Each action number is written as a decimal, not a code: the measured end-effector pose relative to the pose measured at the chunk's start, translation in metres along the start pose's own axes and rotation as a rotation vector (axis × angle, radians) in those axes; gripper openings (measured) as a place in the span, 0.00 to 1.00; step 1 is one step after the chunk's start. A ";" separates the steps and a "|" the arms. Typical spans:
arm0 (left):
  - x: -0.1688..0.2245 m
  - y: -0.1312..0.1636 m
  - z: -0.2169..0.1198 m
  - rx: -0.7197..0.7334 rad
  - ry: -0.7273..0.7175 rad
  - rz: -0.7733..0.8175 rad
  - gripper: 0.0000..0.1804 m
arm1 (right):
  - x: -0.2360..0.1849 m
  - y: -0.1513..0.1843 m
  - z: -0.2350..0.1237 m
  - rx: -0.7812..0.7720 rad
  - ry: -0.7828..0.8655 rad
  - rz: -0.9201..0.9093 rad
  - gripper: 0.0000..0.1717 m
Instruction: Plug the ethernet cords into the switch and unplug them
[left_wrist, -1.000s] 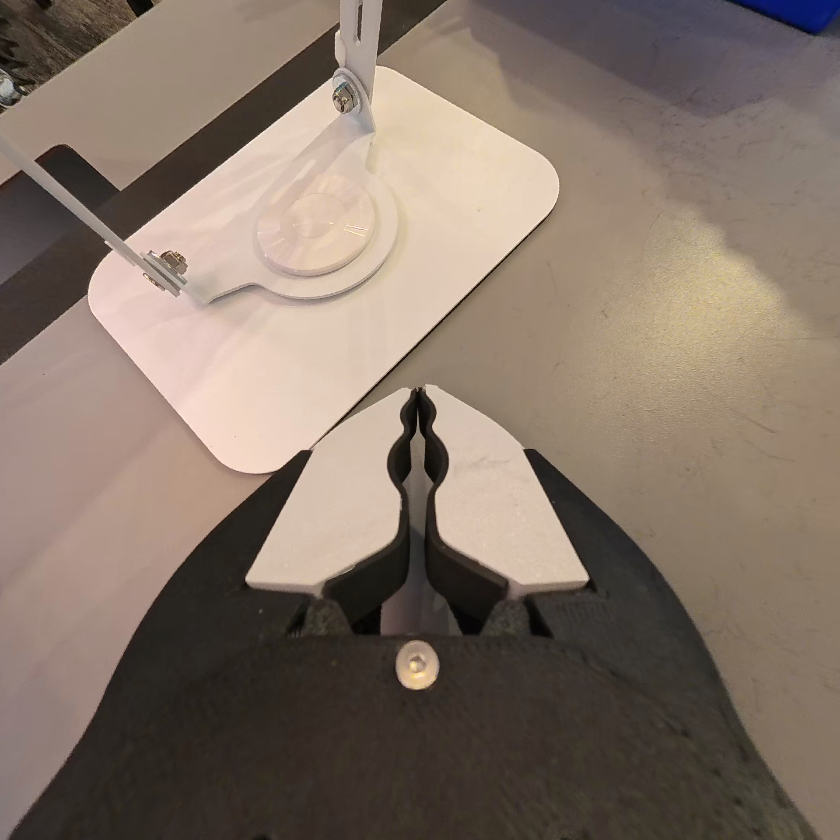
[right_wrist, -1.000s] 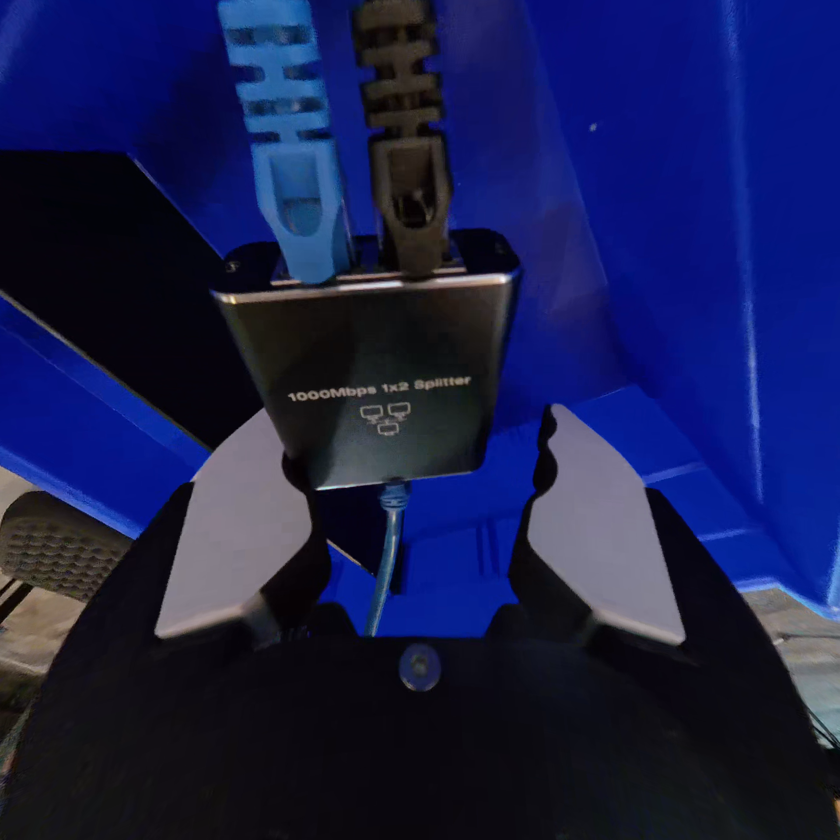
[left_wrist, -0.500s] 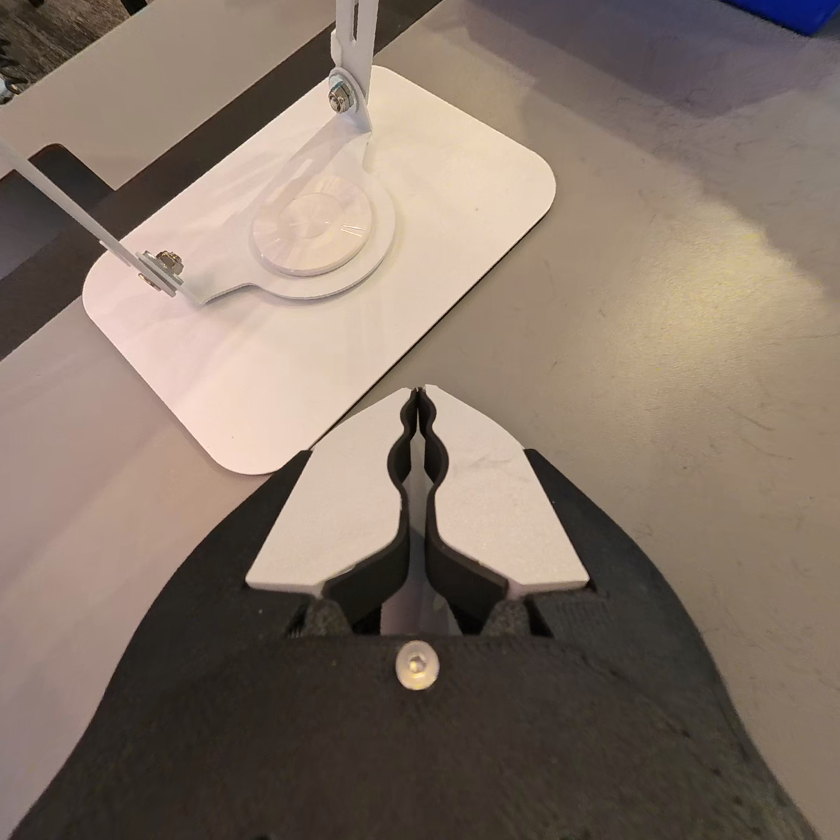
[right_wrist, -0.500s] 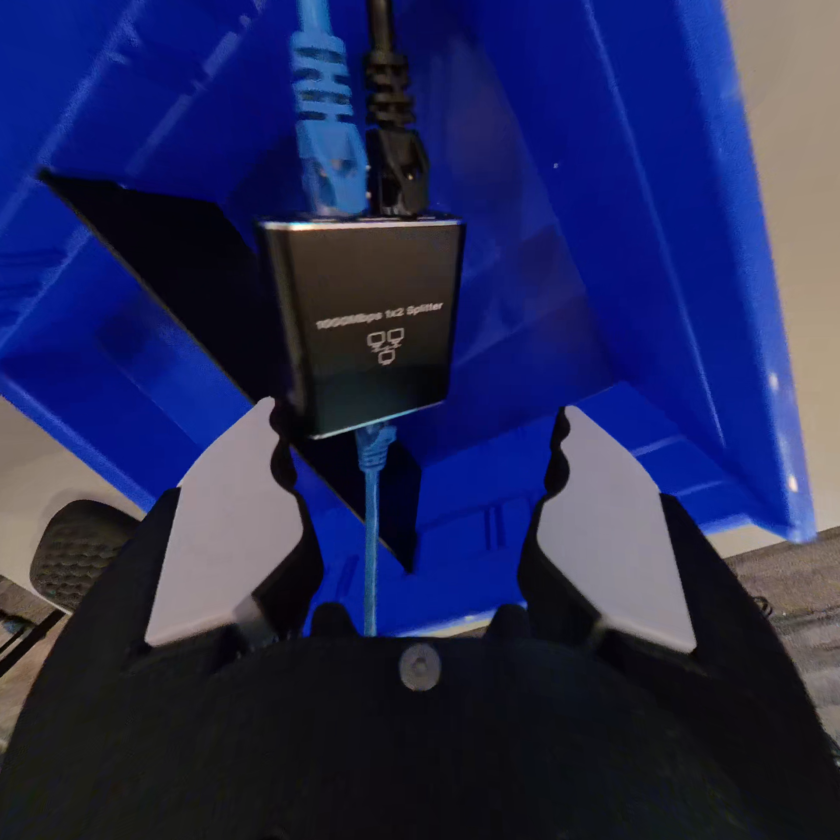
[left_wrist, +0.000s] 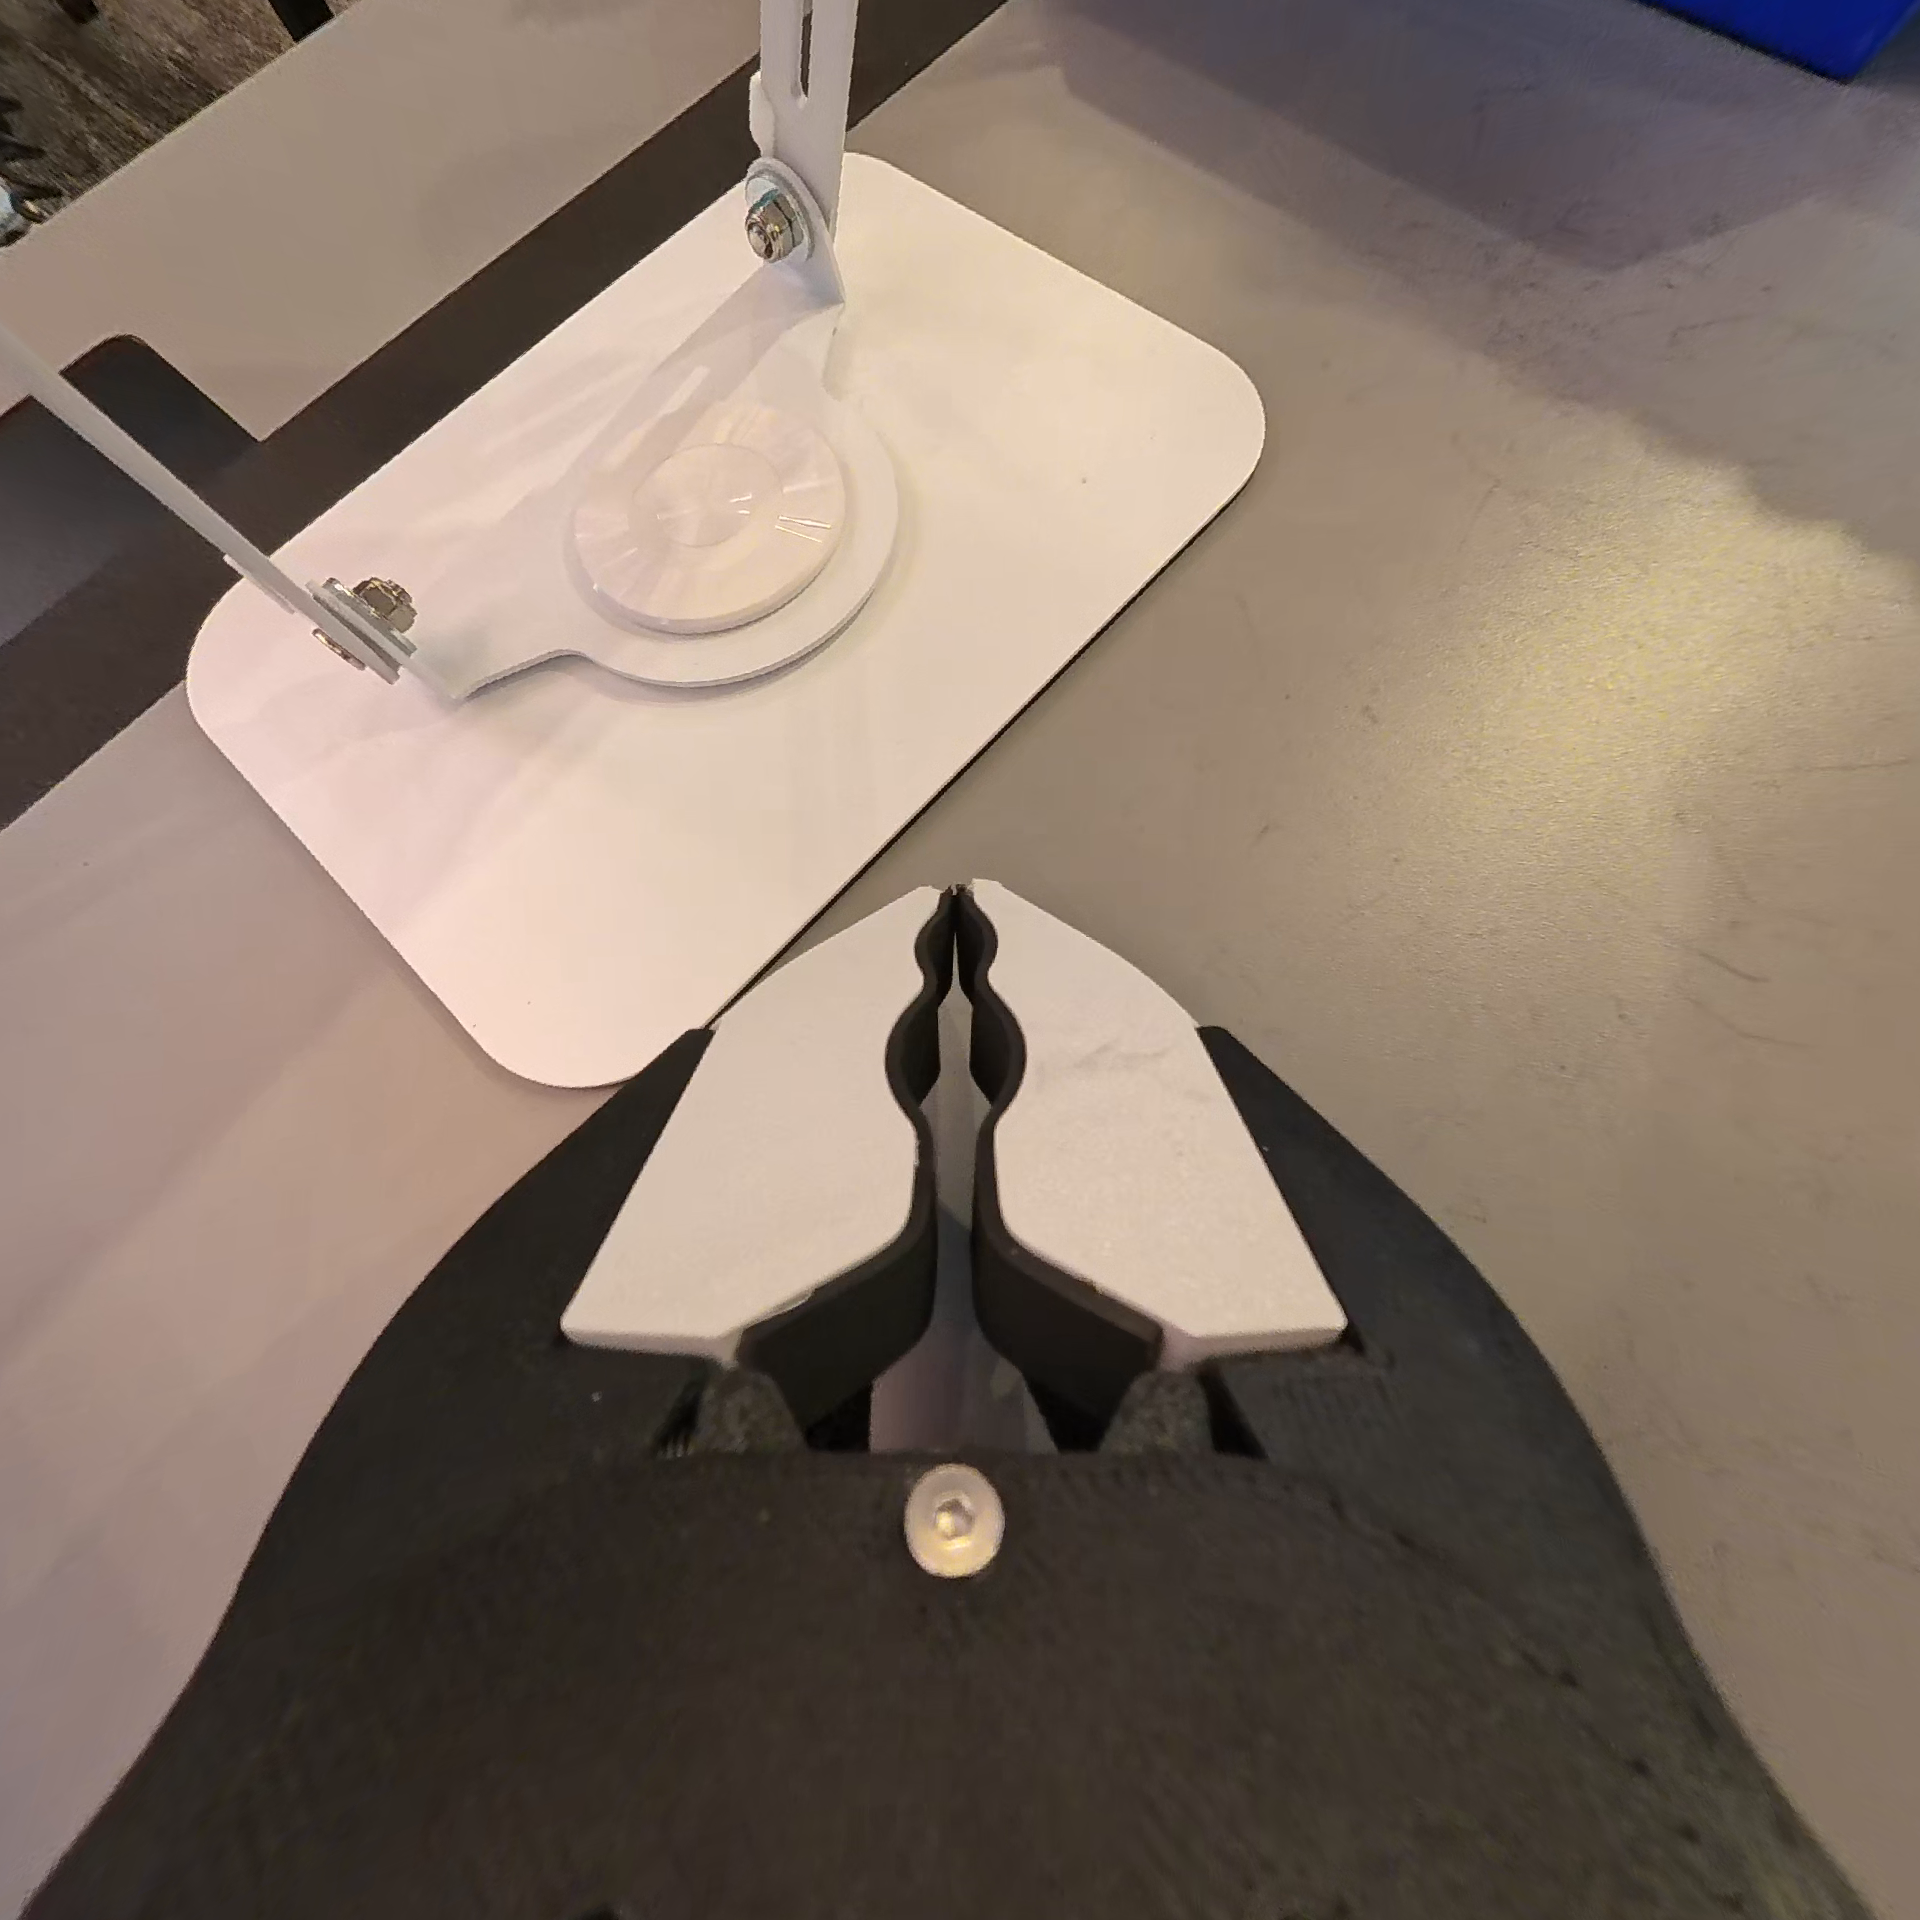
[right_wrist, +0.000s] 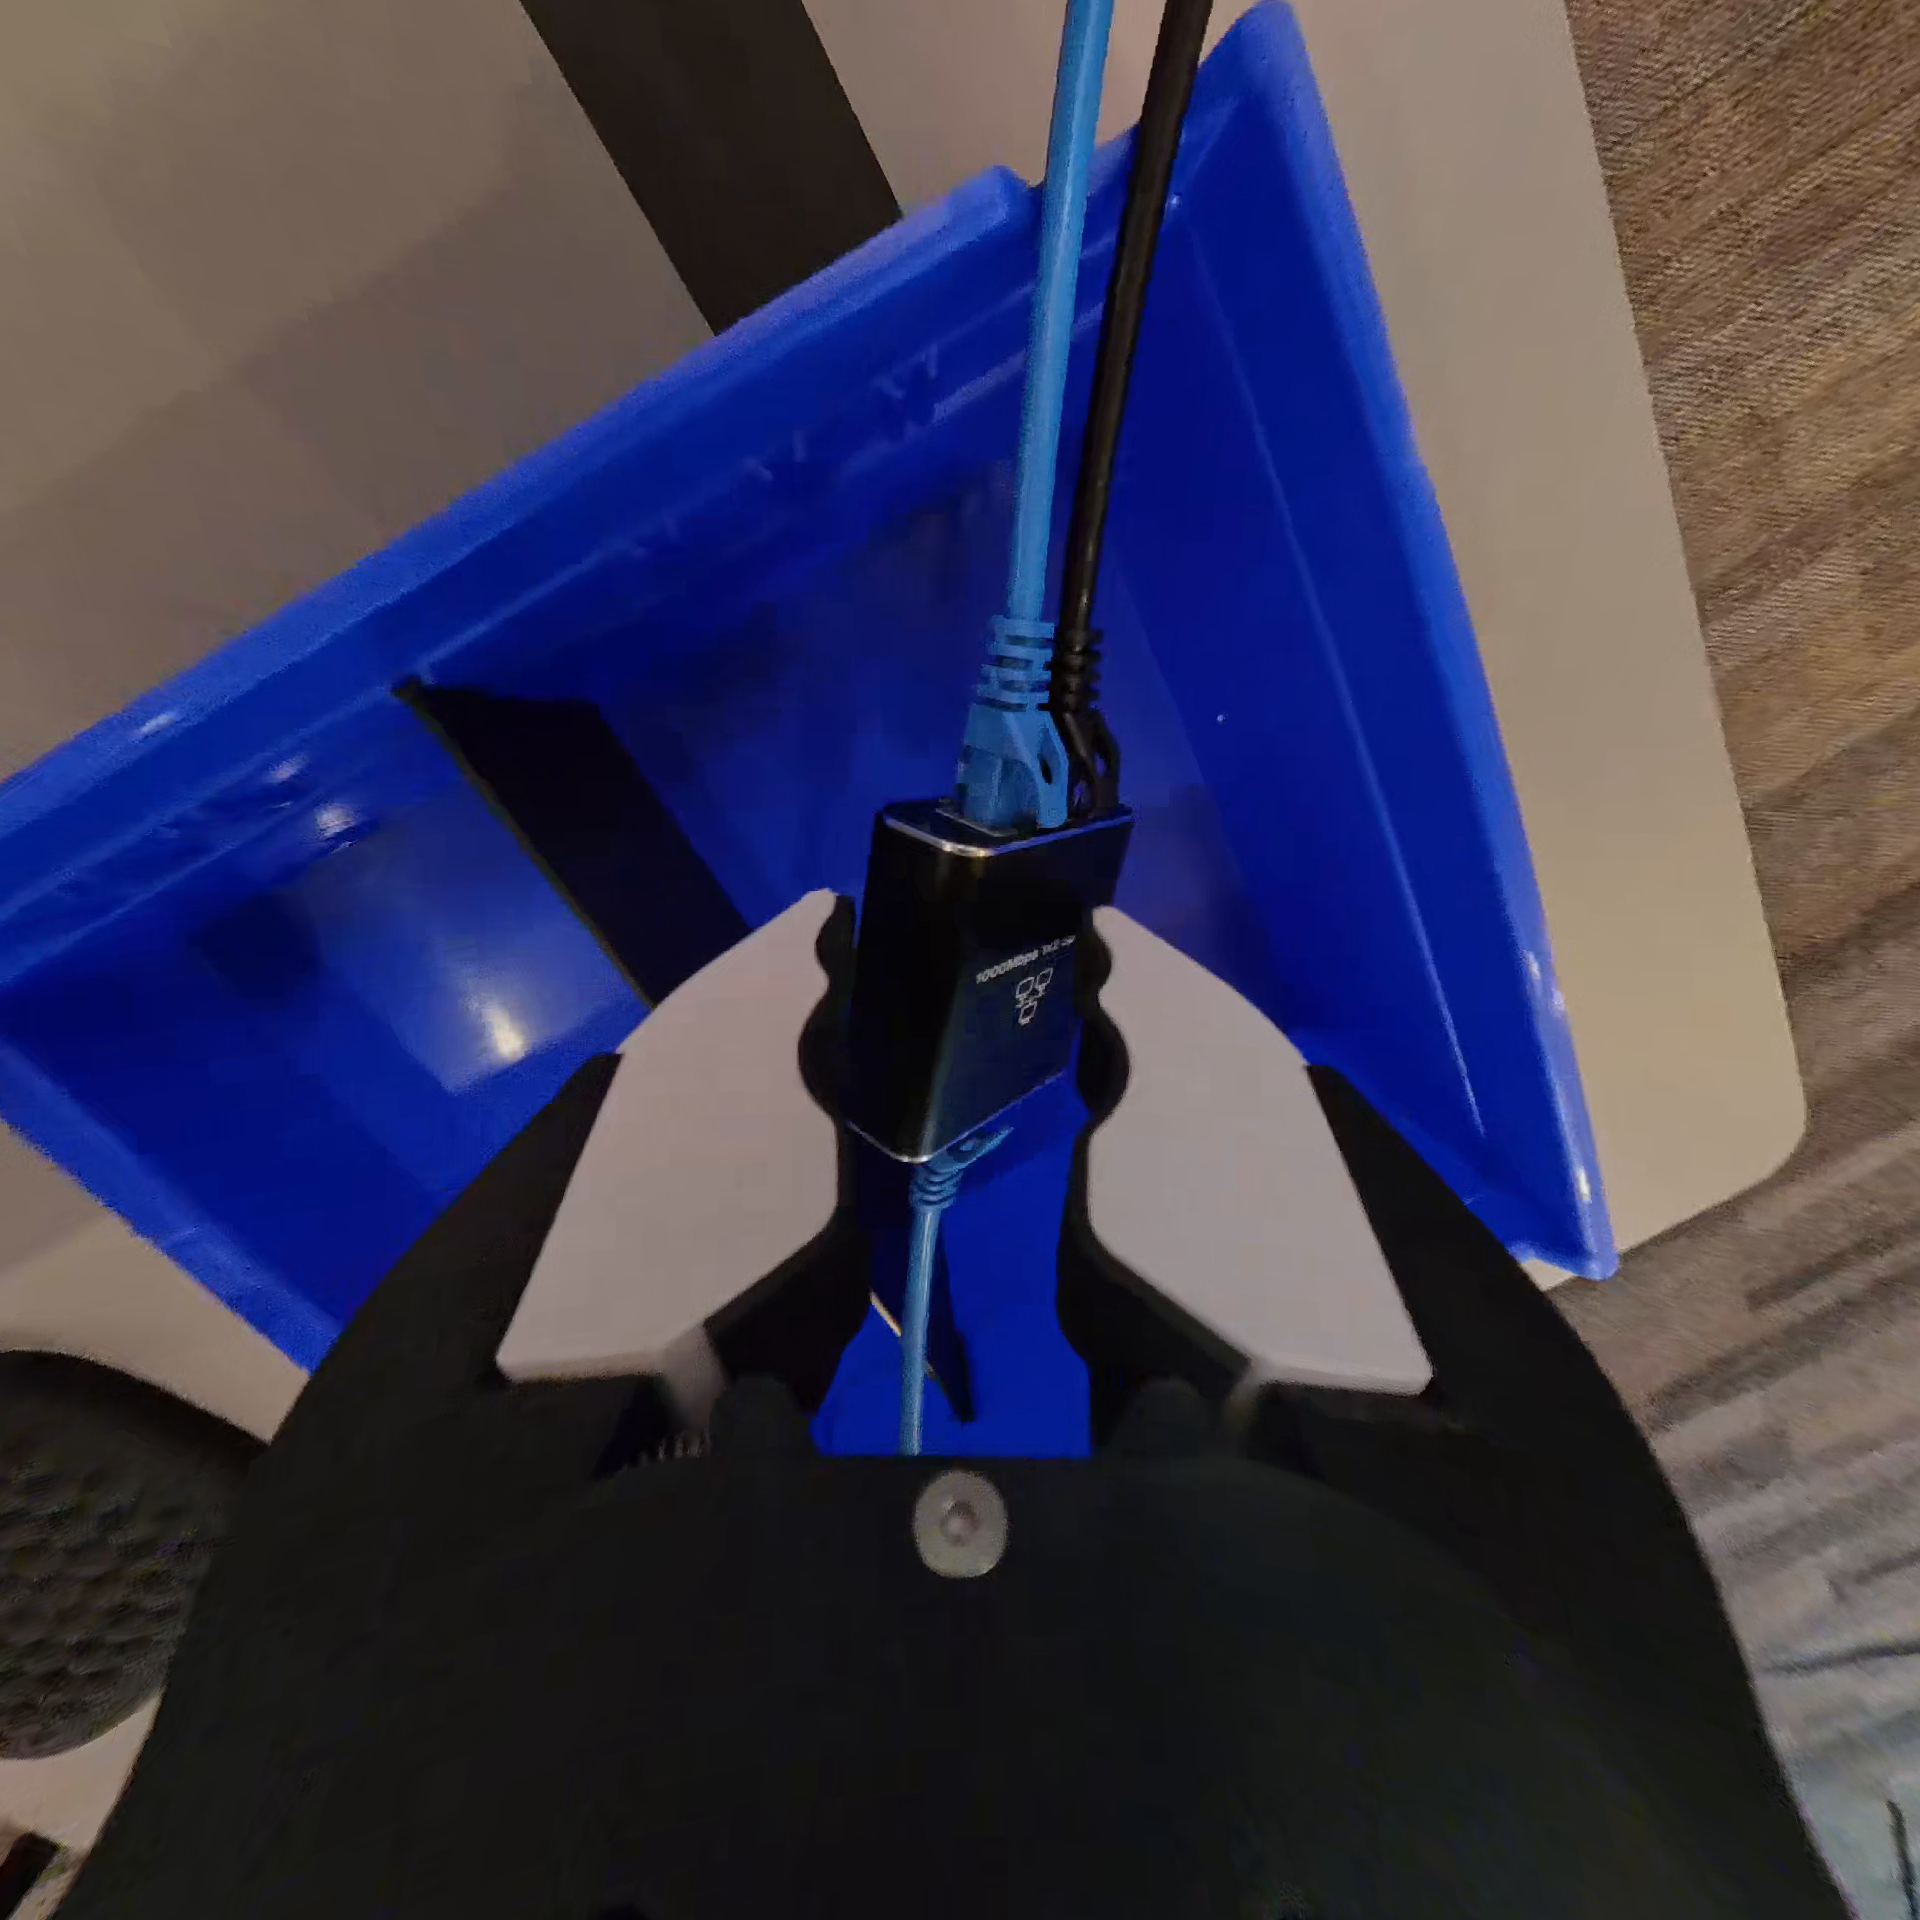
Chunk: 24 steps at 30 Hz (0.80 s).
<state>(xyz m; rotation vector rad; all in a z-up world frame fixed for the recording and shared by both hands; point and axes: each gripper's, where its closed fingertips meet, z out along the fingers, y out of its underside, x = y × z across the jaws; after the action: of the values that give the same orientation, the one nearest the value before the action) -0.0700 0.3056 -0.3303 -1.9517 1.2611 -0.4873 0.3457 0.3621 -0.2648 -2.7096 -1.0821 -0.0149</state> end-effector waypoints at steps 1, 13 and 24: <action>0.000 0.000 0.000 0.000 0.000 0.000 0.00 | 0.001 0.001 0.002 -0.009 0.021 -0.012 0.23; 0.000 0.000 0.000 -0.002 0.000 0.004 0.00 | 0.012 0.019 0.014 0.009 -0.059 0.212 0.16; 0.000 0.000 0.001 -0.004 -0.003 0.006 0.00 | 0.006 0.030 0.033 -0.305 -0.140 0.193 0.15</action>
<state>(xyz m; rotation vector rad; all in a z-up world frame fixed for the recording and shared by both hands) -0.0697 0.3056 -0.3308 -1.9511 1.2662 -0.4786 0.3684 0.3518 -0.3029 -3.1216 -0.9123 0.0453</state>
